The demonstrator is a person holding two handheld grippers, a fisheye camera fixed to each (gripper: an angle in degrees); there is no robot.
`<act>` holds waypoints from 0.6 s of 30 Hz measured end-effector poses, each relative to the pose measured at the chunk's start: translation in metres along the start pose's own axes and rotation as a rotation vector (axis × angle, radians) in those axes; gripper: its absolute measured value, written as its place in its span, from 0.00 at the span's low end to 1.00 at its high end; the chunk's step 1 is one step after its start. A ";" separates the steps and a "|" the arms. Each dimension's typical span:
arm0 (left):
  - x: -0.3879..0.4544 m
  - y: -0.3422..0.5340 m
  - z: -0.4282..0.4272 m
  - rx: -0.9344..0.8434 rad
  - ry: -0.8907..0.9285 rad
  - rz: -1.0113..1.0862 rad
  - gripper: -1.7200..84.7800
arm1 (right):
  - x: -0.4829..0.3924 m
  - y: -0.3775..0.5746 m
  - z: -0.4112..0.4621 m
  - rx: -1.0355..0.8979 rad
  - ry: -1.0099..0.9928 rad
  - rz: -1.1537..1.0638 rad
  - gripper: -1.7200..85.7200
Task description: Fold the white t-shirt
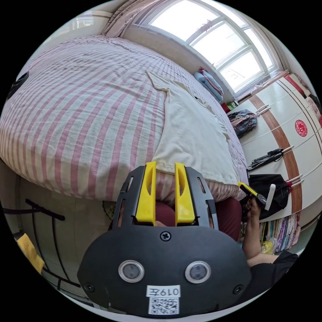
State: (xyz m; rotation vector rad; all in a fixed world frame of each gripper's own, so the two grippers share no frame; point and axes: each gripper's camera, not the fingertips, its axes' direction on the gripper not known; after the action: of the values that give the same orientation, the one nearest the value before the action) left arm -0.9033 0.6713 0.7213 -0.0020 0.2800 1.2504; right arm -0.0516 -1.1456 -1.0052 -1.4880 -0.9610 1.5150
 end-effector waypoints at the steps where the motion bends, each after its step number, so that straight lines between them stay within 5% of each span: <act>1: 0.000 0.000 0.000 0.000 -0.003 0.003 0.11 | -0.002 -0.002 -0.004 -0.003 0.024 -0.010 0.01; 18: -0.004 0.004 0.006 0.012 0.037 0.004 0.13 | 0.033 -0.001 -0.017 0.006 -0.095 0.100 0.08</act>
State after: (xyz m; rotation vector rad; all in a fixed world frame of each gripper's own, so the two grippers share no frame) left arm -0.9072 0.6697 0.7285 -0.0144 0.3199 1.2533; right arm -0.0350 -1.1148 -1.0181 -1.4902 -0.9478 1.6723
